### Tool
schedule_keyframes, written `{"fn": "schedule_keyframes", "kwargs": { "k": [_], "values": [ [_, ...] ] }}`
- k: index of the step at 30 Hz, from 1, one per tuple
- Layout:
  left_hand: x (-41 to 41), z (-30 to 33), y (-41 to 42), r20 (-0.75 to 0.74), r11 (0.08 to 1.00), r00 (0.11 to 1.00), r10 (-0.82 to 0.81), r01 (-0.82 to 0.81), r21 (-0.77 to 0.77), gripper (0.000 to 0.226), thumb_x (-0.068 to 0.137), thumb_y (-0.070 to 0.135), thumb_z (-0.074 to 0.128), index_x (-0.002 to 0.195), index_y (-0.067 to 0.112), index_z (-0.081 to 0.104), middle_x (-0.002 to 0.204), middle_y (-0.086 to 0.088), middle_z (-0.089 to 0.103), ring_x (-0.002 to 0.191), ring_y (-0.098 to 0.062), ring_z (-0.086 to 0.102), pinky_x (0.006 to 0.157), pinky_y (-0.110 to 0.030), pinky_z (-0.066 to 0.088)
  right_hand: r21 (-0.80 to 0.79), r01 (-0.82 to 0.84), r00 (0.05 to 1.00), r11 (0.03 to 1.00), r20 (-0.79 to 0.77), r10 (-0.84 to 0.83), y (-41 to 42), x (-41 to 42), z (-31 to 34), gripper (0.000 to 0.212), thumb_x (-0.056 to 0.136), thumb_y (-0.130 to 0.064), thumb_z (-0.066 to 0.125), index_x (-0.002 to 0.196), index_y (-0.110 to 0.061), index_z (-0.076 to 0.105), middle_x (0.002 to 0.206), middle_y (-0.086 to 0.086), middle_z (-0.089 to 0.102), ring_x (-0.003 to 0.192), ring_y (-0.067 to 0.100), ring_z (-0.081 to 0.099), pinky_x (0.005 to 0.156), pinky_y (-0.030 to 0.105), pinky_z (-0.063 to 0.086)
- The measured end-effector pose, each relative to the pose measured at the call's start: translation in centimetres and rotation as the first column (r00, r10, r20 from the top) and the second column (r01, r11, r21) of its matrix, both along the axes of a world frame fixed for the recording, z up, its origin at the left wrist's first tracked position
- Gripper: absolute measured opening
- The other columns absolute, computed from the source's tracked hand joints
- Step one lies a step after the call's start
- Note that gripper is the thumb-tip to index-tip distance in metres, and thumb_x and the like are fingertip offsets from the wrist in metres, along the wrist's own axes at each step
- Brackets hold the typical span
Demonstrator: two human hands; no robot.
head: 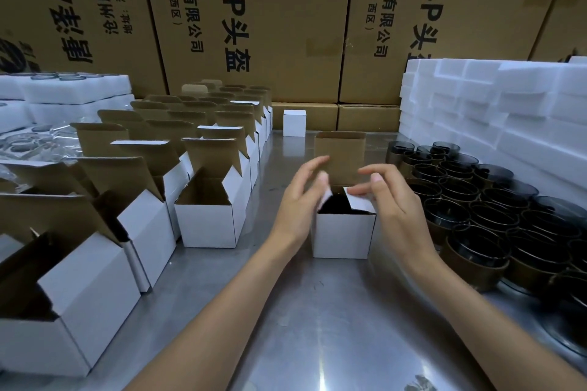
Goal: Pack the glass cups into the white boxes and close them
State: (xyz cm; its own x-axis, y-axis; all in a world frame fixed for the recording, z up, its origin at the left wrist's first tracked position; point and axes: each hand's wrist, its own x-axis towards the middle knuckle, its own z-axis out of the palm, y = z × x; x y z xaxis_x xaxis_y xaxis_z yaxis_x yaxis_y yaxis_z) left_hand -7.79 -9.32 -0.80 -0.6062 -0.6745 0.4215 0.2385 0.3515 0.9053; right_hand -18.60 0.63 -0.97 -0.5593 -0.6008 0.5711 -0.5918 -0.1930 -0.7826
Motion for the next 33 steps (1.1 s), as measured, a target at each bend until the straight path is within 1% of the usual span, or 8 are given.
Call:
{"fn": "schedule_keyframes", "kwargs": {
  "k": [2, 5, 10, 13, 16, 21, 27, 33],
  "values": [
    [-0.1, -0.3, 0.0, 0.010, 0.999, 0.999, 0.036, -0.036, -0.027, 0.035, 0.095, 0.013, 0.056, 0.115, 0.041, 0.047, 0.113, 0.012, 0.058, 0.111, -0.003, 0.051, 0.092, -0.020, 0.042, 0.032, 0.010, 1.000, 0.999, -0.012, -0.010, 0.0, -0.4, -0.2, 0.024, 0.097, -0.038, 0.036, 0.101, -0.030, 0.059, 0.083, -0.014, 0.073, 0.092, -0.006, 0.060, 0.079, 0.018, 0.041],
    [-0.2, -0.5, -0.1, -0.082, 0.999, 0.996, 0.037, -0.035, 0.033, 0.049, 0.090, -0.001, 0.058, 0.115, 0.036, 0.040, 0.108, -0.007, 0.063, 0.089, -0.006, 0.060, 0.081, -0.019, 0.047, 0.033, 0.034, 0.999, 0.999, -0.004, -0.034, -0.1, -0.6, -0.3, 0.019, 0.101, -0.030, 0.037, 0.097, -0.030, 0.056, 0.081, -0.017, 0.072, 0.089, -0.009, 0.058, 0.073, 0.008, 0.038],
    [-0.8, -0.5, -0.3, -0.070, 0.996, 0.996, 0.055, -0.059, -0.061, 0.041, 0.084, -0.015, 0.051, 0.089, 0.024, 0.063, 0.091, 0.004, 0.066, 0.091, -0.013, 0.060, 0.081, -0.025, 0.046, -0.067, 0.048, 0.992, 0.997, 0.122, -0.040, -0.1, -0.3, -0.2, 0.023, 0.093, -0.042, 0.032, 0.105, -0.026, 0.043, 0.086, -0.013, 0.063, 0.091, 0.008, 0.060, 0.090, 0.041, 0.046],
    [-0.4, -0.2, -0.4, -0.095, 1.000, 0.995, 0.021, -0.022, -0.001, 0.037, 0.088, -0.007, 0.044, 0.080, 0.018, 0.069, 0.084, 0.012, 0.071, 0.087, -0.004, 0.062, 0.077, -0.016, 0.045, -0.078, 0.054, 0.998, 0.995, 0.048, -0.050, 0.1, 0.0, -0.2, 0.031, 0.089, -0.052, 0.033, 0.110, -0.032, 0.044, 0.088, -0.025, 0.053, 0.084, -0.001, 0.053, 0.082, 0.035, 0.046],
    [0.1, -0.3, -0.5, -0.104, 0.999, 0.994, -0.036, 0.038, 0.018, 0.033, 0.087, 0.018, 0.039, 0.082, 0.014, 0.072, 0.091, 0.002, 0.072, 0.096, -0.012, 0.063, 0.084, -0.024, 0.045, -0.030, 0.050, 0.994, 0.998, -0.092, -0.053, 0.2, 0.2, -0.3, 0.031, 0.083, -0.057, 0.042, 0.098, -0.036, 0.058, 0.091, -0.012, 0.054, 0.085, -0.002, 0.052, 0.068, 0.015, 0.041],
    [0.6, -0.3, 0.2, -0.043, 0.996, 0.996, -0.083, 0.082, -0.036, 0.037, 0.077, 0.051, 0.054, 0.087, 0.020, 0.072, 0.098, 0.006, 0.067, 0.108, -0.015, 0.058, 0.093, -0.027, 0.043, 0.067, -0.043, 0.995, 0.997, -0.087, 0.049, 0.0, -0.4, -0.6, 0.040, 0.089, -0.058, 0.045, 0.100, -0.026, 0.068, 0.110, 0.000, 0.059, 0.103, -0.009, 0.047, 0.084, 0.010, 0.039],
    [0.5, -0.6, 0.8, -0.025, 0.986, 0.998, 0.055, -0.058, -0.159, 0.025, 0.076, 0.038, 0.070, 0.093, 0.021, 0.074, 0.101, 0.004, 0.067, 0.102, -0.013, 0.063, 0.088, -0.044, 0.053, 0.025, -0.065, 0.993, 0.998, -0.095, 0.067, -0.1, -0.7, -0.7, 0.047, 0.090, -0.059, 0.033, 0.095, -0.024, 0.065, 0.096, -0.018, 0.063, 0.103, 0.008, 0.055, 0.087, 0.026, 0.042],
    [0.6, -0.3, 0.6, -0.033, 0.985, 0.999, 0.018, -0.024, -0.171, 0.014, 0.078, 0.026, 0.074, 0.093, 0.027, 0.074, 0.100, 0.005, 0.066, 0.104, -0.012, 0.062, 0.090, -0.038, 0.052, 0.075, -0.049, 0.994, 0.996, -0.090, 0.056, -0.4, -0.8, -1.1, 0.042, 0.094, -0.051, 0.032, 0.100, -0.022, 0.063, 0.102, -0.010, 0.060, 0.108, 0.004, 0.050, 0.086, 0.011, 0.035]
  ]
}}
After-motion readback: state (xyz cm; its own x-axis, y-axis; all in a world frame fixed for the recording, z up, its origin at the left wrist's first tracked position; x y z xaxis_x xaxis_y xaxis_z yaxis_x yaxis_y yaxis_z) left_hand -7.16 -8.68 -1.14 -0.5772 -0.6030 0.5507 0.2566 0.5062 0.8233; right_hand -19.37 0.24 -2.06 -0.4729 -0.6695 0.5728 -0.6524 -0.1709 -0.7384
